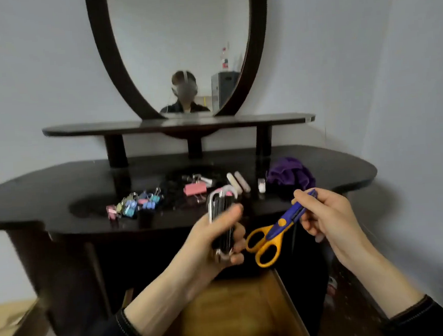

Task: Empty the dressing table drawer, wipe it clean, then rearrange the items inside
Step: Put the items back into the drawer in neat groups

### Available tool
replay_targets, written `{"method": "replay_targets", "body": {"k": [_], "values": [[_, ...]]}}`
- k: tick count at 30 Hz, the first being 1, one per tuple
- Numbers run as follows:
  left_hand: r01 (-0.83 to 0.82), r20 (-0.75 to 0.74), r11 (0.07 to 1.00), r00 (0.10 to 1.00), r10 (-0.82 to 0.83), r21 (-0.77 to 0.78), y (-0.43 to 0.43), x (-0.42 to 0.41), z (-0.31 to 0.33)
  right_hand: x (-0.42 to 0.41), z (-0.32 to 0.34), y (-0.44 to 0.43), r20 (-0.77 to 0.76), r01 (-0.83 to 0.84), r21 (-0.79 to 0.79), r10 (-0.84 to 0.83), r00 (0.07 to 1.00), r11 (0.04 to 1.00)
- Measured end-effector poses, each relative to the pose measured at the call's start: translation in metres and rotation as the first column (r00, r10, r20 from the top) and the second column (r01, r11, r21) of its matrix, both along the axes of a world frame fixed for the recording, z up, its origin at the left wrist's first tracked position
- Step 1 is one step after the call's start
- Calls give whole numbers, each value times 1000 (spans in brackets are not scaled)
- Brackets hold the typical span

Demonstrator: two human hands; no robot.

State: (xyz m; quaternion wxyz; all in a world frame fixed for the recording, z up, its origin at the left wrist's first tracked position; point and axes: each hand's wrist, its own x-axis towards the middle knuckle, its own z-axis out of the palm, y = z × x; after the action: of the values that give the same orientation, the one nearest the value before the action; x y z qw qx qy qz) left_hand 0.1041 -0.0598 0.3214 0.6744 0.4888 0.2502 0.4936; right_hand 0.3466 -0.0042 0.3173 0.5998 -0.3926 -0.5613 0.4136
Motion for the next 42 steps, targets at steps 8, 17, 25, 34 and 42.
{"method": "replay_targets", "body": {"k": [8, 17, 25, 34, 42], "values": [[-194, -458, 955, 886, 72, -225, -7, 11, -168, -2, -105, -1, 346, -186, -370, 320, 882, 910], [-185, -56, 651, 975, 214, -737, 36, 7, -249, -44, -204, -14, 243, 39, -529, 107, 964, 848], [-378, -250, 716, 926, 283, -587, 38, 9, -255, -57, -235, -15, 373, -93, -640, 415, 830, 763], [-294, -469, 886, 878, 102, -358, 24, 25, -274, -48, -230, 22, 542, -104, -506, 410, 733, 856], [-442, -509, 754, 845, 167, -486, 26, 18, -288, -68, -240, 48, 713, 18, -579, 496, 495, 815]]}}
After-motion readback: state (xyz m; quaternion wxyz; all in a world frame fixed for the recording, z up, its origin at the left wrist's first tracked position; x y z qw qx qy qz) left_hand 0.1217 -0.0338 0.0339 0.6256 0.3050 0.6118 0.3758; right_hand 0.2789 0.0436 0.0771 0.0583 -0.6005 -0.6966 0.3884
